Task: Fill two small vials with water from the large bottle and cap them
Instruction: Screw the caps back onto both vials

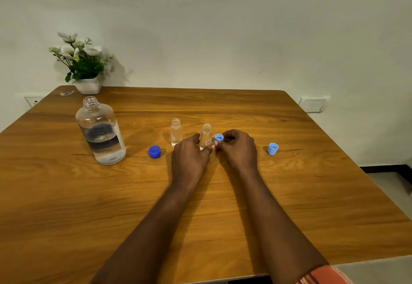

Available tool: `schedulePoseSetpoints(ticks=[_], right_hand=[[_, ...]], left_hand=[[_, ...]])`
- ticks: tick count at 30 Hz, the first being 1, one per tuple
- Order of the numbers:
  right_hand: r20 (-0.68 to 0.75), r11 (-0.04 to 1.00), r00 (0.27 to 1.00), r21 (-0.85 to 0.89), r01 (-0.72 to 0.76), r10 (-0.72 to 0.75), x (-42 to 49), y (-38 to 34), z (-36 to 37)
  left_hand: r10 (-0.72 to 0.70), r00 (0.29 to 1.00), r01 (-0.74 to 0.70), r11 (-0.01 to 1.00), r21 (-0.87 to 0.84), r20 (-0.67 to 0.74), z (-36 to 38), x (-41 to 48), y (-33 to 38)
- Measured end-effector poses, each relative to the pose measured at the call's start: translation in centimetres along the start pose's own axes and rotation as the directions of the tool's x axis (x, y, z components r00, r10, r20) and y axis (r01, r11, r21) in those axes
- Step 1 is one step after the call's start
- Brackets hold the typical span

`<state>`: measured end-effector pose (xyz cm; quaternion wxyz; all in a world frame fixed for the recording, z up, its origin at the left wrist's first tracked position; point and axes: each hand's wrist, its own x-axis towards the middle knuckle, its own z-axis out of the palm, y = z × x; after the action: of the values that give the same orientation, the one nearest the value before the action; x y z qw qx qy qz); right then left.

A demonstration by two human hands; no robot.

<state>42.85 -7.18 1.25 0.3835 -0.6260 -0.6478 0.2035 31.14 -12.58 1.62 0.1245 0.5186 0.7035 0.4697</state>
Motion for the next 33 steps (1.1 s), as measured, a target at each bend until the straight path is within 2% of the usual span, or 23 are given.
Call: schedulePoseSetpoints(ticks=[3,8,12,16,19,33], right_hand=[[0.001,1.0,1.0,0.012,0.013,-0.013,0.2,0.0,0.1],[0.017,0.98,1.0,0.201,-0.013,0.009,0.4,0.1,-0.6],[0.08,0.966,0.992,0.247,0.08,-0.102,0.8,-0.7,-2.4],[0.207,0.959,0.938,0.125,0.255,-0.277,1.7,-2.7,-4.0],[0.3,0.936,0.89,0.026,0.352,-0.343,2.3,-4.1,-5.2],[0.435,0.887,0.81,-0.054,0.459,-0.393,3.2,-5.5,-7.5]], left_hand=[[-0.003,1.0,0.003,1.0,-0.03,0.005,0.1,0.3,-0.1],[0.004,1.0,-0.003,0.997,-0.077,0.014,0.2,0.5,-0.4],[0.003,1.0,-0.001,0.996,-0.093,0.025,0.2,0.8,-0.7],[0.051,0.998,-0.046,0.994,-0.103,0.048,0.1,0.9,-0.8],[0.093,0.995,-0.089,0.993,-0.083,0.043,0.0,0.9,-0.5],[0.184,0.98,-0.18,0.982,-0.051,0.082,0.1,0.6,-0.5]])
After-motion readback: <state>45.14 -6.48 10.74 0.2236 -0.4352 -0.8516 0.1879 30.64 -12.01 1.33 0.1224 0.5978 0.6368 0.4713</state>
